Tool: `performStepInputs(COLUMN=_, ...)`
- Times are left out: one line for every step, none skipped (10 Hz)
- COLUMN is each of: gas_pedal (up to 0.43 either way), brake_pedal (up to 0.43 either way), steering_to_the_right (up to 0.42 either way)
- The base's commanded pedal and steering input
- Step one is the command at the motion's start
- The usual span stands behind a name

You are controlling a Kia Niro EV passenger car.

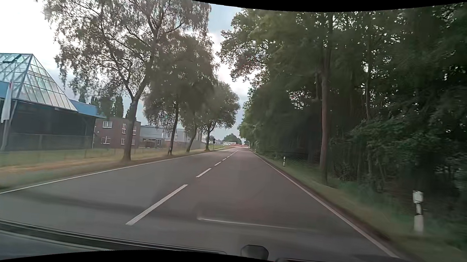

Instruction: Follow the waypoints while adhering to traffic rules and regulations

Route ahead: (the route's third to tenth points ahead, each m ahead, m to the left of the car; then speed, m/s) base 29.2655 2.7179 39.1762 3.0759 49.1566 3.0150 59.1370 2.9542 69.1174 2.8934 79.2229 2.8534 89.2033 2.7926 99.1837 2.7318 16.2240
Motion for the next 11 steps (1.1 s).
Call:
performStepInputs(gas_pedal=0.189, brake_pedal=0.000, steering_to_the_right=-0.004)
performStepInputs(gas_pedal=0.189, brake_pedal=0.000, steering_to_the_right=-0.004)
performStepInputs(gas_pedal=0.189, brake_pedal=0.000, steering_to_the_right=-0.004)
performStepInputs(gas_pedal=0.189, brake_pedal=0.000, steering_to_the_right=-0.004)
performStepInputs(gas_pedal=0.177, brake_pedal=0.000, steering_to_the_right=-0.004)
performStepInputs(gas_pedal=0.177, brake_pedal=0.000, steering_to_the_right=-0.004)
performStepInputs(gas_pedal=0.177, brake_pedal=0.000, steering_to_the_right=-0.004)
performStepInputs(gas_pedal=0.177, brake_pedal=0.000, steering_to_the_right=-0.004)
performStepInputs(gas_pedal=0.177, brake_pedal=0.000, steering_to_the_right=-0.003)
performStepInputs(gas_pedal=0.157, brake_pedal=0.000, steering_to_the_right=-0.003)
performStepInputs(gas_pedal=0.138, brake_pedal=0.000, steering_to_the_right=-0.004)
